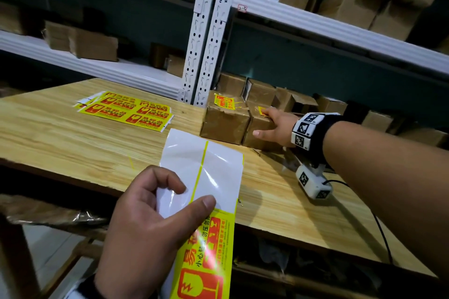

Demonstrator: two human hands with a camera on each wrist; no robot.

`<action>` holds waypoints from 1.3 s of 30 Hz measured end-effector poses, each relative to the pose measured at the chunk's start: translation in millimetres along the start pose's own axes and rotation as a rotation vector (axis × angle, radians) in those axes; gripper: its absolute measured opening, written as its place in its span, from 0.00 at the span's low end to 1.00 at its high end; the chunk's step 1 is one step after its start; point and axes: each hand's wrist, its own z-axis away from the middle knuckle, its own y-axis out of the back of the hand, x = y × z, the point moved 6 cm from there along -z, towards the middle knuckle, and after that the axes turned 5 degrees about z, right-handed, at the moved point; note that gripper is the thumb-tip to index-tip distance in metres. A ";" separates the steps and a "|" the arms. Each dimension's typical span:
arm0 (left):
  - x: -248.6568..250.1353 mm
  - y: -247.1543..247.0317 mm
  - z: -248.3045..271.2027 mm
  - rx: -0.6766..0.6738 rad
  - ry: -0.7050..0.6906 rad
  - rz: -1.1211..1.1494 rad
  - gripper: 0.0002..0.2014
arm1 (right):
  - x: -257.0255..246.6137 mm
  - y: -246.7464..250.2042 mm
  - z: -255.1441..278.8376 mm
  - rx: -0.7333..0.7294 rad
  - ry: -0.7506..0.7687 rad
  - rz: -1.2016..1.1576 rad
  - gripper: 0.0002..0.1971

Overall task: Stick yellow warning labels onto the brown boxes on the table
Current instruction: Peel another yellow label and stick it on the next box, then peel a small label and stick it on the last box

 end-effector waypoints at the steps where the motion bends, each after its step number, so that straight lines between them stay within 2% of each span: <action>1: -0.3 0.5 -0.1 0.004 0.014 0.008 0.27 | 2.1 -1.9 -2.2 -0.016 0.006 0.013 0.48; 4: -1.0 0.6 -3.6 0.015 0.037 0.045 0.26 | 2.6 3.4 1.4 0.017 0.043 0.040 0.52; 7: -1.3 2.5 -6.8 0.056 0.013 0.078 0.20 | -7.7 32.5 22.9 0.204 0.073 -0.033 0.51; 9: -3.3 2.3 -7.5 0.072 0.009 0.086 0.14 | -19.0 53.8 48.9 0.351 0.135 -0.105 0.46; 11: -3.9 1.4 -7.0 0.083 0.034 0.134 0.03 | -31.7 70.0 84.9 0.496 0.220 -0.229 0.36; 14: -5.5 -2.1 -2.5 0.049 0.078 0.156 0.07 | -54.4 78.4 149.3 0.619 0.375 -0.424 0.21; 17: -2.2 -1.9 1.8 0.031 0.037 0.147 0.08 | -76.3 68.3 204.6 0.550 0.483 -0.492 0.11; 20: 0.7 -1.0 4.5 0.055 -0.030 0.098 0.08 | -88.8 51.8 240.2 0.459 0.552 -0.458 0.10; 22: 4.4 -0.9 6.0 0.074 -0.078 0.109 0.08 | -86.2 41.2 252.4 0.446 0.537 -0.459 0.10; 25: 6.0 3.6 6.8 0.129 -0.157 0.126 0.10 | -72.5 25.1 259.5 0.419 0.337 -0.680 0.10; 29: 2.4 9.6 5.8 0.248 -0.163 0.252 0.09 | -63.5 -14.1 255.1 0.091 0.042 -1.137 0.14; 31: -2.0 11.9 4.0 0.285 -0.138 0.317 0.10 | -64.7 -23.6 255.2 0.004 -0.020 -1.215 0.11; 34: -5.2 12.9 1.0 0.298 -0.117 0.380 0.10 | -64.5 -29.7 253.7 -0.026 -0.083 -1.337 0.05; 39: -4.2 13.4 -1.4 0.325 -0.131 0.453 0.11 | -73.7 -38.2 249.6 -0.117 -0.132 -1.556 0.07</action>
